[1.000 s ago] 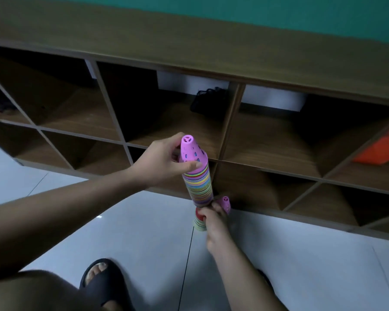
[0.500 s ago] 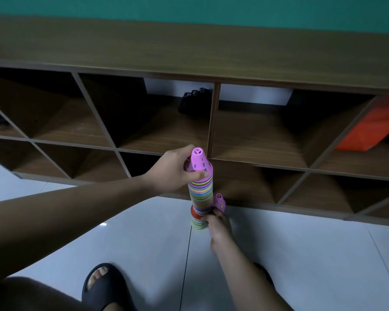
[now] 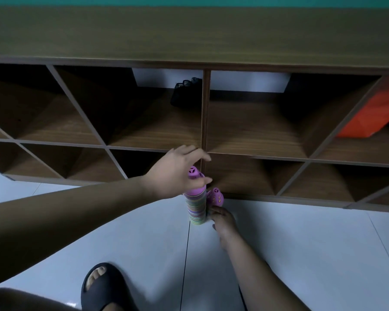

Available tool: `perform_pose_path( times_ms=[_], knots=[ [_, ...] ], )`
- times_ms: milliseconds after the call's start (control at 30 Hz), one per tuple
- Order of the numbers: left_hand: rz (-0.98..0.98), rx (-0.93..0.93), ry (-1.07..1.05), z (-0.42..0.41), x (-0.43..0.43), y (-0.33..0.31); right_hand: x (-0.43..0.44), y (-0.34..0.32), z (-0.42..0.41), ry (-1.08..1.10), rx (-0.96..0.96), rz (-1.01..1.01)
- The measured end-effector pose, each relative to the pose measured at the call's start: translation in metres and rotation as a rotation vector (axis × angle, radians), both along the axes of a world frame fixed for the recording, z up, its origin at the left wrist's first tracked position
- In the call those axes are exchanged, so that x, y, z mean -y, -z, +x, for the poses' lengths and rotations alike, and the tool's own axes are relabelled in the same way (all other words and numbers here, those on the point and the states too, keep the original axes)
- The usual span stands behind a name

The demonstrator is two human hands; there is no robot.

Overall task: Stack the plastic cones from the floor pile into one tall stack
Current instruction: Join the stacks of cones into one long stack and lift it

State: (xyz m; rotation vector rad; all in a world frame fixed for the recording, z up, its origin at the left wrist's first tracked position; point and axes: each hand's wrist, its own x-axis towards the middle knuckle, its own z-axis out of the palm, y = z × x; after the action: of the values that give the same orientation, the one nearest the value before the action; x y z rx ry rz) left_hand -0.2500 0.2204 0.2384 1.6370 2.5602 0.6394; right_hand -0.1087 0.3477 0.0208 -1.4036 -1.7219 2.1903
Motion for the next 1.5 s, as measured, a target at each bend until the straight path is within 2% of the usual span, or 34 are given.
perform_pose_path(
  times_ms=[67,167,267,433,567,667,767,833,900,967,1067,1167,1233,1367,1500],
  knots=[
    [0.106,-0.123,0.076,0.012,-0.017,-0.016,-0.005,0.003,0.001,0.006,-0.004,0.006],
    [0.187,-0.13,0.135,0.036,-0.052,-0.025,-0.013,0.008,0.005,0.035,0.033,0.041],
    [0.054,-0.029,0.082,0.051,-0.085,-0.002,-0.02,0.014,0.009,0.022,0.043,0.066],
    [-0.159,0.245,-0.13,0.049,-0.112,0.064,-0.04,0.026,0.016,0.001,0.092,0.067],
    [-0.181,0.211,-0.265,0.052,-0.126,0.107,-0.057,0.044,0.022,-0.047,0.131,0.089],
    [-0.301,0.223,-0.36,0.058,-0.137,0.146,-0.064,0.058,0.024,-0.099,0.19,0.136],
    [-0.408,0.152,-0.434,0.063,-0.136,0.182,-0.071,0.075,0.021,-0.166,0.239,0.17],
    [-0.381,0.147,-0.487,0.064,-0.133,0.201,-0.074,0.087,0.015,-0.155,0.259,0.14],
    [-0.285,0.231,-0.524,0.061,-0.131,0.217,-0.076,0.096,0.008,-0.146,0.263,0.135],
    [-0.297,0.27,-0.507,0.062,-0.129,0.22,-0.078,0.1,0.004,-0.147,0.255,0.141],
    [-0.372,0.17,-0.404,0.071,-0.126,0.216,-0.084,0.106,-0.002,-0.169,0.229,0.142],
    [-0.233,0.184,-0.383,0.093,-0.112,0.221,-0.091,0.112,-0.01,-0.182,0.19,0.127],
    [-0.135,0.209,-0.374,0.107,-0.1,0.229,-0.096,0.114,-0.013,-0.144,0.136,0.061],
    [-0.063,0.223,-0.399,0.124,-0.08,0.239,-0.098,0.112,-0.023,-0.034,0.1,-0.159],
    [-0.036,0.31,-0.443,0.13,-0.061,0.245,-0.095,0.107,-0.034,-0.034,0.188,-0.198]
  ],
)
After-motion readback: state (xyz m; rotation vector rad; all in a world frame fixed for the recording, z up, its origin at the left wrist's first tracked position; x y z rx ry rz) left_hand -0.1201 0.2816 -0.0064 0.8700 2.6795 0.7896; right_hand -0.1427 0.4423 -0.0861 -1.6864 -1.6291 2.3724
